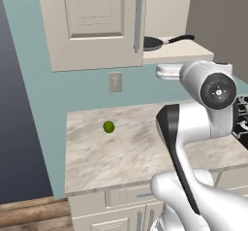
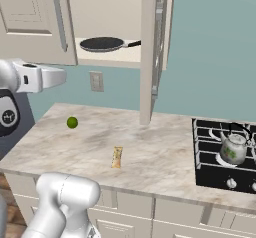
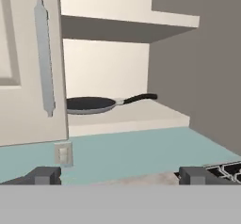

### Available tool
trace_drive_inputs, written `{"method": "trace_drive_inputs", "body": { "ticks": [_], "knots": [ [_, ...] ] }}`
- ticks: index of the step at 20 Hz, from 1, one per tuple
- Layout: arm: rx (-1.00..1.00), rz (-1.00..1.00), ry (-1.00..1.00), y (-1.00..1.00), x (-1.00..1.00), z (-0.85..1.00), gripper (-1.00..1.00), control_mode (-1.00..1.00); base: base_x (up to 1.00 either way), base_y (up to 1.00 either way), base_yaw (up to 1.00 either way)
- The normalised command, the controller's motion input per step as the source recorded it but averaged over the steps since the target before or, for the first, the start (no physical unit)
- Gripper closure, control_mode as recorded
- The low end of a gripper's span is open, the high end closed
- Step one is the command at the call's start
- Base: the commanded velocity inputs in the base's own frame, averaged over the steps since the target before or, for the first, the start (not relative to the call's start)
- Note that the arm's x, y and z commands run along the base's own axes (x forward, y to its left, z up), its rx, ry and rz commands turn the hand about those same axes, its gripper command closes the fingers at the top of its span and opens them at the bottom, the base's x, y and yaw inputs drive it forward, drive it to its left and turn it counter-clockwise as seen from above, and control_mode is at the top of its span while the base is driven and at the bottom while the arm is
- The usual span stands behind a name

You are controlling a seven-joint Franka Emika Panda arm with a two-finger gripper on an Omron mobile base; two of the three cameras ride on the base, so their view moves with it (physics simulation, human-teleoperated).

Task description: Pick the pan from the cabinet and place it on the stove. Then turn on the stove burner for the pan.

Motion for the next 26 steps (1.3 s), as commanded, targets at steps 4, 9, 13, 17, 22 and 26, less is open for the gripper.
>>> {"method": "trace_drive_inputs", "body": {
  "ticks": [4,9,13,17,22,26],
  "knots": [
    [0.06,0.05,-0.11,0.44,0.24,0.39,-1.00,-1.00,0.00,0.00,0.00],
    [0.00,0.07,-0.07,0.34,0.23,0.41,-1.00,-1.00,0.00,0.00,0.00],
    [0.00,0.06,-0.12,0.16,0.29,0.04,-1.00,-1.00,0.00,0.00,0.00],
    [0.00,0.09,-0.09,0.16,0.39,0.00,-1.00,-1.00,0.00,0.00,0.00],
    [0.00,0.08,-0.05,0.15,0.45,0.00,-1.00,-1.00,0.00,0.00,0.00],
    [0.00,0.04,0.00,0.11,0.43,0.02,-1.00,-1.00,0.00,0.00,0.00]
  ]
}}
